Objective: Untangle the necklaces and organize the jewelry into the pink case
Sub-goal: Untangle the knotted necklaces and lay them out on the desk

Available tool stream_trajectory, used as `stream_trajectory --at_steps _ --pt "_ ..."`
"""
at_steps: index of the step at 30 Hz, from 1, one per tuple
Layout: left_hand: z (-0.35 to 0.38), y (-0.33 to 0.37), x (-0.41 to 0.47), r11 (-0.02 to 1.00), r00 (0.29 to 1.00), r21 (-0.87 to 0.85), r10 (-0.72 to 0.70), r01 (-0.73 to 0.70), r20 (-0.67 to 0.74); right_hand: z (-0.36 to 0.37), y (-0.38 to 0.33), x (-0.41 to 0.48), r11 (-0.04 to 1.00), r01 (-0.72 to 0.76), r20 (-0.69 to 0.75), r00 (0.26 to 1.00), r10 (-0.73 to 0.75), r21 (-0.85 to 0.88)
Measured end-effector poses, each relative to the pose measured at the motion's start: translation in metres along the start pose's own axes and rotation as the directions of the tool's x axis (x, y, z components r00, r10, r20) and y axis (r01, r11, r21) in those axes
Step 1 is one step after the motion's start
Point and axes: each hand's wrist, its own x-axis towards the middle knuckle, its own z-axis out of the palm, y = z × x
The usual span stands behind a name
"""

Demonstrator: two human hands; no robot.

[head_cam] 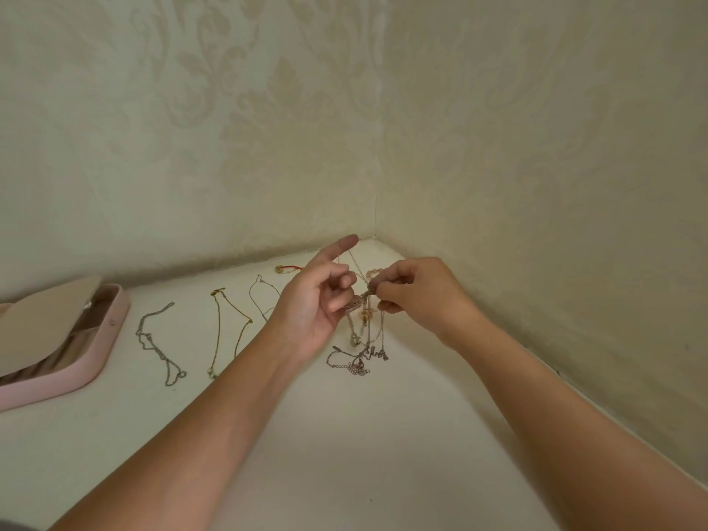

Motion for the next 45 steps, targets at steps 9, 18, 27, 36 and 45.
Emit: stream_trajectory --at_steps 9,18,27,36,45 --pt "0.0 0.003 -0.003 0.994 1.0 0.105 0.012 -0.011 -0.016 0.0 0.0 0.002 0.937 -0.145 0.209 0.975 0.08 0.319" --pt "0.004 0.004 -0.006 0.949 0.998 0.31 0.053 -0.063 0.043 0.001 -0.006 0.002 0.796 -0.314 0.337 0.93 0.148 0.517" --pt "0.0 0.007 -0.008 0.903 0.995 0.418 0.094 -0.101 0.039 0.001 0.0 0.005 0.862 -0.108 0.277 0.96 -0.039 0.495" --pt "-0.002 0.007 -0.006 0.91 0.994 0.4 0.097 -0.109 0.05 -0.019 -0.004 0.006 0.73 -0.166 0.268 0.963 -0.025 0.663" --pt "-0.006 0.008 -0.002 0.967 0.997 0.248 0.047 -0.061 0.062 -0.013 0.0 0.003 0.978 0.011 0.257 0.964 -0.066 0.209"
